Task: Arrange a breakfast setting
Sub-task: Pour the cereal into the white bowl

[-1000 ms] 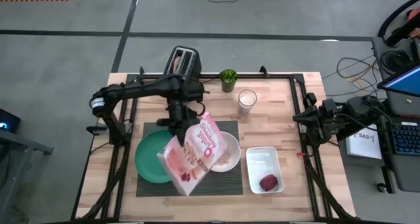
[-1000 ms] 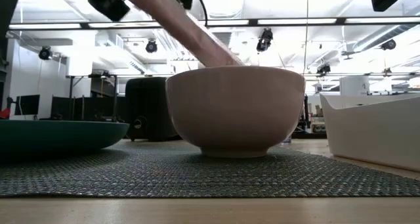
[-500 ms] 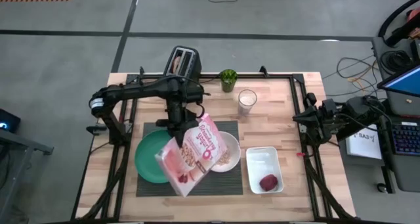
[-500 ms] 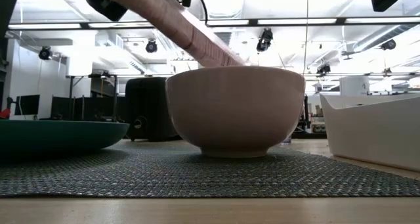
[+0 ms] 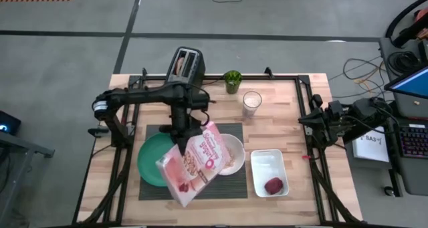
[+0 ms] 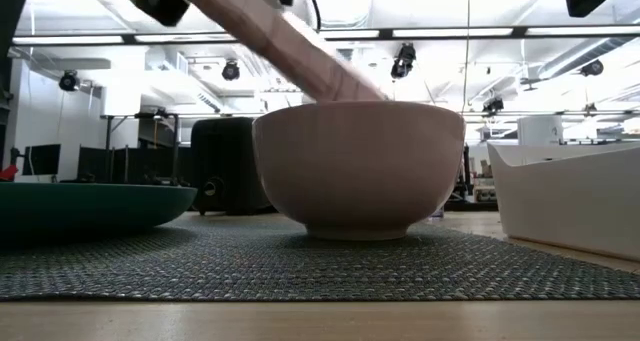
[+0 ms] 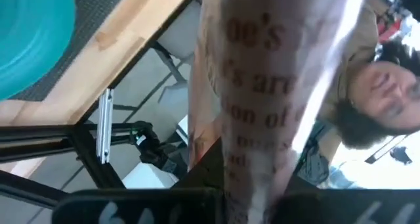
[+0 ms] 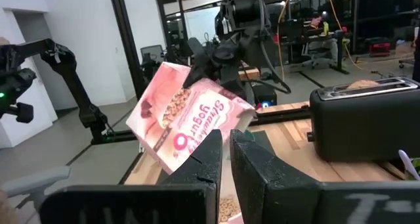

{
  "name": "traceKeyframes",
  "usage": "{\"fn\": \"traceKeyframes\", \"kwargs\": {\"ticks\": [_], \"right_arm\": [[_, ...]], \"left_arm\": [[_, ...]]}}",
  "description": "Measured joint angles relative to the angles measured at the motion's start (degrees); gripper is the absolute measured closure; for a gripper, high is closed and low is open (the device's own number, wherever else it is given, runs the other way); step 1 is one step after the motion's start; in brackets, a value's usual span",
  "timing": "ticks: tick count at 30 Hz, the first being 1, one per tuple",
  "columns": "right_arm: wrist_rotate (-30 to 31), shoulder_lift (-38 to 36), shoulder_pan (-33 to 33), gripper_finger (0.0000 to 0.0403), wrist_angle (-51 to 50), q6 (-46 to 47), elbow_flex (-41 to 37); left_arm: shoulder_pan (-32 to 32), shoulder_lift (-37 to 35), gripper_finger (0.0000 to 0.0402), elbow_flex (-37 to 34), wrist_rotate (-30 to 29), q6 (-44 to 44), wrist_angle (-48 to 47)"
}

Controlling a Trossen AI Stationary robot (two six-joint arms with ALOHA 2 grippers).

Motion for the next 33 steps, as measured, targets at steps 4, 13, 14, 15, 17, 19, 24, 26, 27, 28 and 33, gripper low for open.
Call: {"fn": "traceKeyframes", "kwargs": {"ticks": [4,13,14,15,17,19,24,26,27,28,33], "right_arm": [[0.00,0.00,-0.01,0.0380,0.00,0.51,0.00],[0.07,0.00,0.01,0.0380,0.00,0.47,0.00],[0.07,0.00,-0.01,0.0380,0.02,0.44,0.00],[0.07,0.00,-0.01,0.0380,0.01,0.41,0.00],[0.07,0.02,0.01,0.0380,0.02,0.38,-0.02],[0.05,0.02,-0.01,0.0380,0.00,0.48,-0.02],[0.07,0.02,0.01,0.0380,0.00,0.47,-0.02],[0.07,0.02,-0.01,0.0380,0.00,0.47,-0.02],[0.06,0.02,-0.01,0.0380,0.00,0.49,-0.02],[0.07,0.02,-0.01,0.0380,0.00,0.49,-0.02],[0.07,0.02,0.00,0.0380,0.00,0.42,-0.02]], "left_arm": [[0.19,-0.43,0.0402,0.04,-1.99,-3.15,0.37],[0.52,-1.74,0.0402,0.07,-3.59,-4.34,0.60],[0.29,-1.25,0.0402,0.07,-3.20,-3.32,0.82],[0.15,-1.01,0.0402,0.03,-2.56,-1.75,0.62],[-0.02,-1.30,0.0402,0.02,-1.68,0.62,0.24],[0.16,-1.83,0.0402,0.05,-2.12,0.29,0.13],[-0.19,-0.44,0.0402,0.04,-1.70,-1.96,0.56],[-0.38,-0.57,0.0402,0.04,0.07,0.06,0.13],[-0.36,-0.80,0.0402,0.04,-0.16,0.25,0.17],[-0.29,-0.91,0.0402,0.04,-0.96,-0.60,0.16],[-0.25,-0.29,0.0402,0.04,0.48,-2.22,0.36]]}}
